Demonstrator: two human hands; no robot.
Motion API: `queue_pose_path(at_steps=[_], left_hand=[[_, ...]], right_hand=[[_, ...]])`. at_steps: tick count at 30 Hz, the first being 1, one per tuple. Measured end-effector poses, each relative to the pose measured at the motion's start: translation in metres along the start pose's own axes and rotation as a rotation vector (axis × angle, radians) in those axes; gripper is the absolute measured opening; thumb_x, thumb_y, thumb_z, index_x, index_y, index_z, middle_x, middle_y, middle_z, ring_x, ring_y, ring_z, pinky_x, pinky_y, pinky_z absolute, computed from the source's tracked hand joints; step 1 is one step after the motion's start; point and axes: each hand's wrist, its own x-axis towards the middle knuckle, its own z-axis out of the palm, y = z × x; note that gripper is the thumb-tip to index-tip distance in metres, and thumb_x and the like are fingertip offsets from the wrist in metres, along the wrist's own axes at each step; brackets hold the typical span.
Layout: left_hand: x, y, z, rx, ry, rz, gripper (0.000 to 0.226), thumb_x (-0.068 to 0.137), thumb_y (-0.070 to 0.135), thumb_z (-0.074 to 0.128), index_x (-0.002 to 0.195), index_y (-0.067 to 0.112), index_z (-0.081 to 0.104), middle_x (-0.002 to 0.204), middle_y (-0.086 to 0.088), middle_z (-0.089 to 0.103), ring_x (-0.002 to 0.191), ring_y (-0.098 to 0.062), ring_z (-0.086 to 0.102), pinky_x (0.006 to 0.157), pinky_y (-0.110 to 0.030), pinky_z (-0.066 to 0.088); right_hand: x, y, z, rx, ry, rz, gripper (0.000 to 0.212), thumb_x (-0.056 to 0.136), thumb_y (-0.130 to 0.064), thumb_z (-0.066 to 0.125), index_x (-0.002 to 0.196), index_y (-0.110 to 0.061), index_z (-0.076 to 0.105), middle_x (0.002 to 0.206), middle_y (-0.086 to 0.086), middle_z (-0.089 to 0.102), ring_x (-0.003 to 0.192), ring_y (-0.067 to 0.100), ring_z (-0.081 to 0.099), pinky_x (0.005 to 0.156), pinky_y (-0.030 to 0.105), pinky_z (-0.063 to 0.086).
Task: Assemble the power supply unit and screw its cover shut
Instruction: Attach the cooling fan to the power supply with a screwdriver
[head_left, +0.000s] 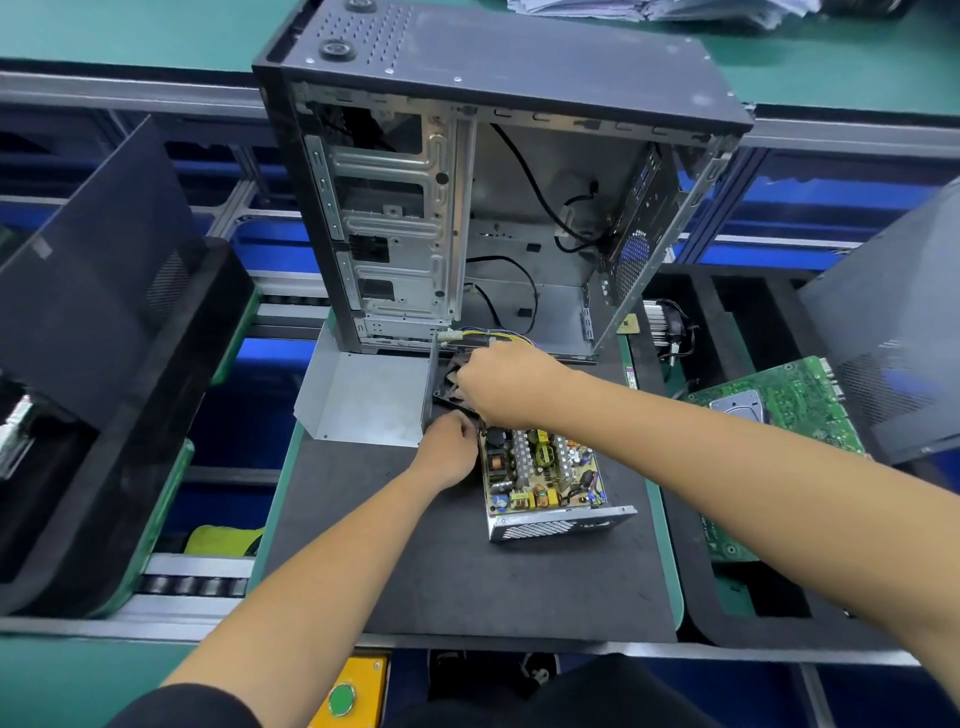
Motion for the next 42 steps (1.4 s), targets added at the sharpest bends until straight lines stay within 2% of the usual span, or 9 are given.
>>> queue_pose_path(at_steps=[3,5,7,12,18,22,30,35,42], left_hand=[[-0.001,0.001,-0.002,0.01,-0.013,0.004,0.016,0.1,0.017,0.038,0.098,0.011,0.053,0.082,-0.004,0.058,0.079,-0.023,0.055,0.062,-0.03,0.037],[0.0,0.0,-0.001,0.02,-0.016,0.014,0.018,0.1,0.018,0.038,0.102,0.01,0.054,0.085,-0.006,0.06,0.076,-0.022,0.054,0.06,-0.03,0.036],[-0.001,0.0,-0.001,0.016,-0.013,0.007,0.019,0.1,0.019,0.039,0.099,0.009,0.055,0.083,-0.005,0.059,0.073,-0.019,0.052,0.059,-0.03,0.036],[-0.001,0.001,-0.001,0.013,-0.008,0.001,0.017,0.1,0.018,0.04,0.09,0.011,0.052,0.081,-0.003,0.058,0.078,-0.021,0.054,0.065,-0.029,0.038],[-0.004,0.002,-0.003,0.007,-0.014,0.004,0.015,0.099,0.017,0.042,0.095,0.009,0.054,0.082,-0.004,0.059,0.079,-0.022,0.055,0.067,-0.029,0.038],[-0.007,0.009,-0.005,0.007,-0.012,0.009,0.018,0.096,0.014,0.042,0.101,0.004,0.056,0.09,-0.011,0.062,0.08,-0.024,0.055,0.067,-0.031,0.04],[-0.017,0.047,-0.022,0.167,0.111,0.026,0.016,0.081,0.013,0.052,0.065,0.009,0.048,0.063,-0.002,0.049,0.062,-0.022,0.046,0.049,-0.027,0.033],[-0.014,0.086,-0.045,0.239,0.256,0.129,0.029,0.08,0.023,0.056,0.057,0.007,0.051,0.06,-0.007,0.055,0.063,-0.028,0.051,0.054,-0.03,0.039],[0.0,0.129,-0.034,0.34,0.067,0.434,0.015,0.089,0.017,0.051,0.08,0.011,0.062,0.074,-0.006,0.065,0.069,-0.025,0.058,0.06,-0.033,0.045]], right_hand=[[0.0,-0.001,0.002,-0.036,-0.01,0.032,0.024,0.099,-0.026,0.047,0.113,-0.008,0.055,0.113,0.011,0.061,0.097,0.03,0.062,0.069,0.036,0.04],[-0.002,-0.001,0.003,0.062,-0.084,0.023,0.034,0.094,-0.024,0.055,0.121,-0.006,0.045,0.118,0.012,0.049,0.082,0.027,0.059,0.06,0.035,0.04],[-0.003,0.001,0.002,0.067,-0.083,-0.024,0.037,0.086,-0.013,0.06,0.119,-0.005,0.045,0.115,0.013,0.046,0.074,0.025,0.053,0.053,0.031,0.032],[0.0,0.001,-0.001,0.081,-0.012,-0.021,0.022,0.082,-0.009,0.06,0.103,-0.005,0.057,0.104,0.014,0.06,0.091,0.03,0.06,0.08,0.039,0.05],[0.003,0.001,0.001,0.102,0.013,-0.025,0.02,0.082,-0.012,0.062,0.099,-0.005,0.057,0.098,0.015,0.062,0.088,0.031,0.061,0.085,0.042,0.051],[0.002,0.005,0.01,0.292,0.0,0.029,0.02,0.084,-0.022,0.065,0.091,-0.012,0.048,0.076,0.003,0.05,0.084,0.027,0.054,0.058,0.032,0.039],[-0.011,0.043,-0.007,0.703,0.194,0.242,0.022,0.075,-0.022,0.073,0.08,-0.002,0.067,0.079,0.015,0.067,0.071,0.024,0.058,0.062,0.038,0.049],[-0.03,0.064,-0.023,0.819,0.361,0.396,0.019,0.079,-0.021,0.067,0.076,-0.002,0.065,0.068,0.005,0.059,0.058,0.017,0.048,0.054,0.03,0.036],[-0.059,0.093,-0.017,0.822,0.379,0.499,0.014,0.088,-0.017,0.053,0.081,-0.006,0.048,0.069,0.005,0.052,0.067,0.03,0.055,0.054,0.031,0.033]])
